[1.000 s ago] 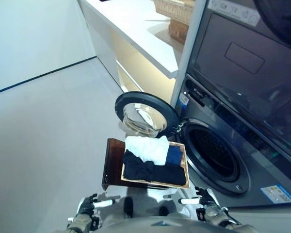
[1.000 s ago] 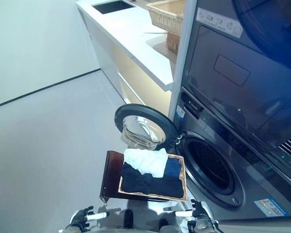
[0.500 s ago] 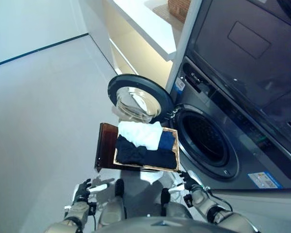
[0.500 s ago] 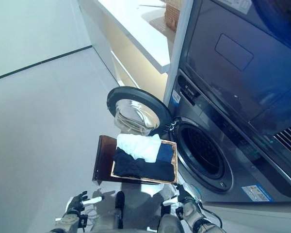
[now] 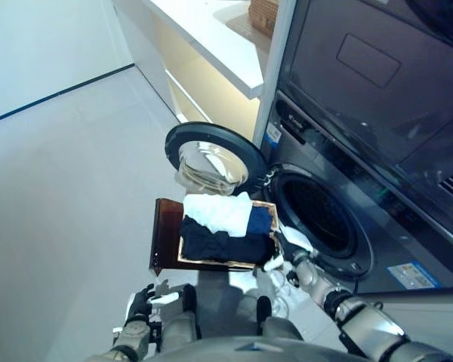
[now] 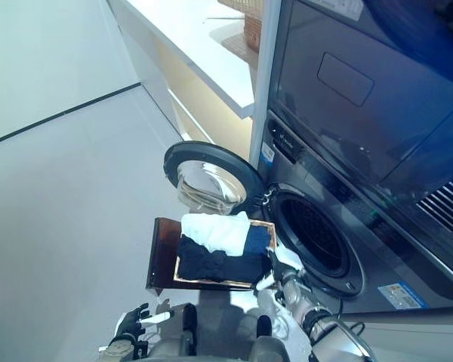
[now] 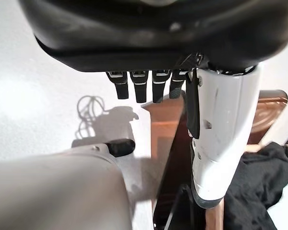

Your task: Pick up the clothes and place them into the washing machine

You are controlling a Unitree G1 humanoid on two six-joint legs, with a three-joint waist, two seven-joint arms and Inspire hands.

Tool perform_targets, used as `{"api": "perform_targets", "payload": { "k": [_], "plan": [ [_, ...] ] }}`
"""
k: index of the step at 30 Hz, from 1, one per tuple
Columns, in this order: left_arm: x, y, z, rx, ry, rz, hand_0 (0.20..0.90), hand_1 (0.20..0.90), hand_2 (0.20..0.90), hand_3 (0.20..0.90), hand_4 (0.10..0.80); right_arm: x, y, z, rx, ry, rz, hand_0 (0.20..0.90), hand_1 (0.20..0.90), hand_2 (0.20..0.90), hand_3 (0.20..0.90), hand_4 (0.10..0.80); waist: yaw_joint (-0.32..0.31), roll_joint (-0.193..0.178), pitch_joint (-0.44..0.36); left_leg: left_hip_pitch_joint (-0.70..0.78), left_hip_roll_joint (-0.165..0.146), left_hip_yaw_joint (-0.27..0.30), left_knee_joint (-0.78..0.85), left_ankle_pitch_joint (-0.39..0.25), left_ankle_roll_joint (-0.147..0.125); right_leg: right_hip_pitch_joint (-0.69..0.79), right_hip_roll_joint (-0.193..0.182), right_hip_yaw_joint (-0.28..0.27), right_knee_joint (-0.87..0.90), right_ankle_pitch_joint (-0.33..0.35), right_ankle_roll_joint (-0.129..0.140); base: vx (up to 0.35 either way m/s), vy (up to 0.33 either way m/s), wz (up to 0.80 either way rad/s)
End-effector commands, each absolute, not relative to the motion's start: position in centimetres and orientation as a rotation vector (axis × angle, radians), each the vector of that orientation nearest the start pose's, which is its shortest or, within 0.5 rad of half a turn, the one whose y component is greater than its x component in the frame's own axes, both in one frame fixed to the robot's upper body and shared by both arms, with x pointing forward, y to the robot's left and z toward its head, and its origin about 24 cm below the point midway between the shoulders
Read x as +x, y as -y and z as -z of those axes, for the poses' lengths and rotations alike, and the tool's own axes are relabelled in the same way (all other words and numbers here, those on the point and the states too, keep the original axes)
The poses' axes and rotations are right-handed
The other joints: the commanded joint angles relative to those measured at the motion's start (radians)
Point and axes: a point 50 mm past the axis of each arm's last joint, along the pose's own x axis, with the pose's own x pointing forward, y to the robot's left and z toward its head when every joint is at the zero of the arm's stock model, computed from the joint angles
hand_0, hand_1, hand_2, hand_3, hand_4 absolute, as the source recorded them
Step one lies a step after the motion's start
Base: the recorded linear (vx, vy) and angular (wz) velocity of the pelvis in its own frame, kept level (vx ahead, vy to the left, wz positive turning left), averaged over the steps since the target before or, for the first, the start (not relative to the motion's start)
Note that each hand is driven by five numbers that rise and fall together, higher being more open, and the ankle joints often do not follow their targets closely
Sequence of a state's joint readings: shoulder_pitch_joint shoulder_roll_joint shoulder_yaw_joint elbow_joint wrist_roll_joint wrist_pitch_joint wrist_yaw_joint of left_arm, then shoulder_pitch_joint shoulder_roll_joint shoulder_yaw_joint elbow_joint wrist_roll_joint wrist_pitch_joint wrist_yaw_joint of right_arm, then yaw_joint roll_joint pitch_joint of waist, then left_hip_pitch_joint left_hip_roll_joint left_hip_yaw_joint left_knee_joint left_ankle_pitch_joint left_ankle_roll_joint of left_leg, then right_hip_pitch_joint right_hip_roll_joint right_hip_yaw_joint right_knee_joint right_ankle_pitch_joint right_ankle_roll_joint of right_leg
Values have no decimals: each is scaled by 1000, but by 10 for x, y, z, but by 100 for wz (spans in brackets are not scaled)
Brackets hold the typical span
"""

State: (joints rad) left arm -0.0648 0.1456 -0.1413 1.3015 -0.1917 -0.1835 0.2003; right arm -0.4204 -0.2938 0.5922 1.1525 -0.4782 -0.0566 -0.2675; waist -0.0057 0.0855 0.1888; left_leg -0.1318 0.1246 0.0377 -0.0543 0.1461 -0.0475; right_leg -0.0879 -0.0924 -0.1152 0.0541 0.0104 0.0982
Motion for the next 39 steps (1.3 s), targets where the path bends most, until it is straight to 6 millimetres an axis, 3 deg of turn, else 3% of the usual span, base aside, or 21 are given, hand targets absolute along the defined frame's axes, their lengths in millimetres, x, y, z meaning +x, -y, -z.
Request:
{"api": "perform_targets", "payload": {
  "k": [1, 7, 13, 21, 25, 31, 39],
  "plan": [
    [137, -222, 148, 224, -951, -284, 900, 900, 900, 900, 800, 323, 166, 19, -1387, -124, -267, 900, 900, 900, 900, 800, 16, -83, 74, 32, 17, -4, 33, -80, -66, -39, -107, 45, -26, 49, 64, -58, 6, -13],
    [149, -215, 145, 212, -925, -273, 900, 900, 900, 900, 800, 344, 142, -5, -1562, 23, -303, 900, 900, 900, 900, 800, 28, -74, 104, 18, 23, -11, 6, -55, -77, -63, -109, 29, -7, 48, 71, -20, 2, -1],
    [158, -211, 142, 198, -894, -277, 900, 900, 900, 900, 800, 361, 116, -32, -1567, 139, -284, 900, 900, 900, 900, 800, 46, -75, 128, -10, 21, -23, -15, -34, -83, -90, -114, 15, -8, 57, 76, -28, 17, 10],
    [164, -214, 139, 203, -882, -296, 900, 900, 900, 900, 800, 375, 109, -55, -1539, 179, -211, 900, 900, 900, 900, 800, 64, -81, 143, -36, 19, -36, -28, -22, -84, -115, -116, 4, -6, 66, 77, -24, 3, 7],
    [163, -216, 139, 198, -882, -316, 900, 900, 900, 900, 800, 384, 98, -76, -1510, 241, -178, 900, 900, 900, 900, 800, 75, -84, 155, -46, 13, -44, -31, -20, -76, -132, -119, 14, -1, 73, 78, -24, 18, 1],
    [160, -219, 139, 207, -888, -339, 900, 900, 900, 900, 800, 387, 89, -88, -1448, 285, -149, 900, 900, 900, 900, 800, 79, -94, 140, -46, 5, -47, -27, -28, -68, -130, -123, 21, -4, 75, 78, 2, 6, 2],
    [167, -223, 135, 204, -857, -355, 900, 900, 900, 900, 800, 390, 86, -98, -1407, 300, -132, 900, 900, 900, 900, 800, 89, -100, 141, -55, 8, -51, -4, -33, -78, -128, -123, 11, 14, 62, 78, 0, 0, 0]
  ]
}}
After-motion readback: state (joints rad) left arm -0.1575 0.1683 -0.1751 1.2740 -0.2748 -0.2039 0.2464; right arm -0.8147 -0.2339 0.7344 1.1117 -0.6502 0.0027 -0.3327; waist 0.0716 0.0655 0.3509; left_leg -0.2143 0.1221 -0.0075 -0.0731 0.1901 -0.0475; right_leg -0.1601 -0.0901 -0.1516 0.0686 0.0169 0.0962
